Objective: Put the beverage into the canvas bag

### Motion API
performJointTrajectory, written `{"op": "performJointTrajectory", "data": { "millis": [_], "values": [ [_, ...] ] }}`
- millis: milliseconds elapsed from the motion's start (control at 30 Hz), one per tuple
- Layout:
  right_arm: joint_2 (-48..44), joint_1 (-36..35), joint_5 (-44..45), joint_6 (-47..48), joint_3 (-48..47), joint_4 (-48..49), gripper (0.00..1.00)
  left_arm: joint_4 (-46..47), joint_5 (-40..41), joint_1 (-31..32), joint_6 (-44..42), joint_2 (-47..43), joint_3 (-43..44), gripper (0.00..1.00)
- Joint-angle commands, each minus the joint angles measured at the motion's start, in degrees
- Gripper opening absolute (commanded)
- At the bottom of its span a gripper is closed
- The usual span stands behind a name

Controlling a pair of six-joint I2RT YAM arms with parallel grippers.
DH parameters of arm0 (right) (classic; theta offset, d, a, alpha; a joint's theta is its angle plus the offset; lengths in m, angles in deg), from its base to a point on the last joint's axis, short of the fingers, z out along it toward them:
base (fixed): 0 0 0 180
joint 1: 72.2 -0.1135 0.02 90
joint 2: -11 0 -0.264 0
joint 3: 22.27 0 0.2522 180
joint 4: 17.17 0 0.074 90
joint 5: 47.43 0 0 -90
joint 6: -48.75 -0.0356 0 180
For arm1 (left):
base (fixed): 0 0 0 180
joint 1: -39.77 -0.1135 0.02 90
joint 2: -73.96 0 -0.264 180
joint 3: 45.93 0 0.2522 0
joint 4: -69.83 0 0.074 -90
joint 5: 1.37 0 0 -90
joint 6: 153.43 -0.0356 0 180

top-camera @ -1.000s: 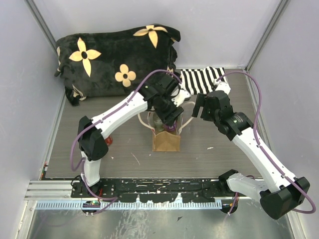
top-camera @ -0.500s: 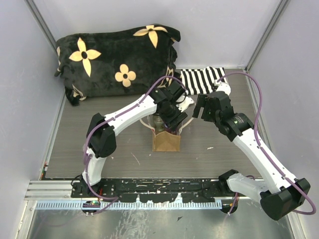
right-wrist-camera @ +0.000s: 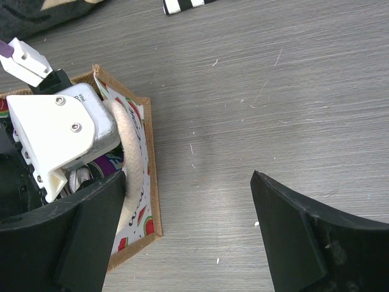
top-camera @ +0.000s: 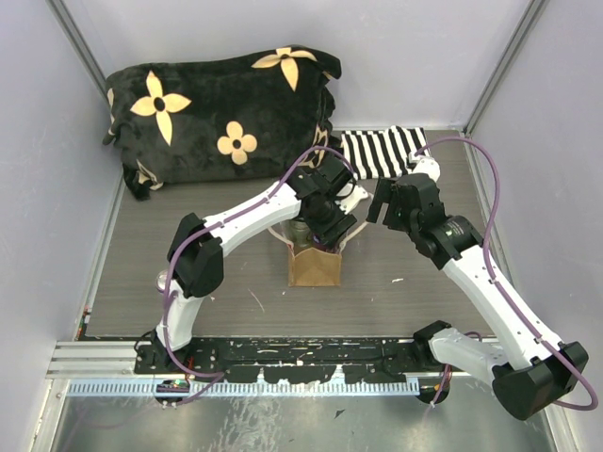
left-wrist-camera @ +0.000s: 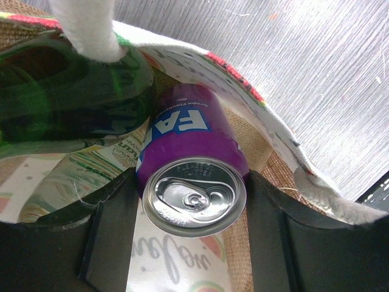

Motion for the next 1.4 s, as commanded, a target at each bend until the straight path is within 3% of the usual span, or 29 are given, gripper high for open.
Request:
{"op": "performJointTrajectory", "data": {
  "millis": [0,133,233,667,1000,1167,1367],
  "values": [
    [-1.8,0.3,1.0,-0.7,-0.1,1.1,0.89,3.7,0.2,0.1,-0.6,1.1,-1.0,0.54],
    [-1.6,0.3,0.6,-0.9,-0.1,1.1,0.89,3.3,-0.1,0.3,-0.7,0.1,-0.7,0.75],
    [-1.4,0.3,0.4,-0.9,-0.3,1.1,0.89,2.1,-1.4,0.6,-0.7,-1.1,0.1,0.8],
    [-1.9,0.3,0.1,-0.9,-0.6,0.8,0.89,-1.8,-5.5,1.9,0.0,-8.1,1.7,0.84],
    [-1.2,0.4,-0.4,-0.9,-0.9,0.8,0.89,0.1,3.1,0.6,-2.7,-15.6,1.0,0.87],
    [-1.3,0.3,-0.2,-0.8,-0.7,0.9,0.89,-1.7,6.5,-8.3,-5.3,-20.5,5.9,0.97],
    [-1.2,0.4,-0.1,-0.2,0.0,1.4,0.89,-19.2,0.2,-29.4,-12.4,-21.0,13.7,0.99]
  ]
}}
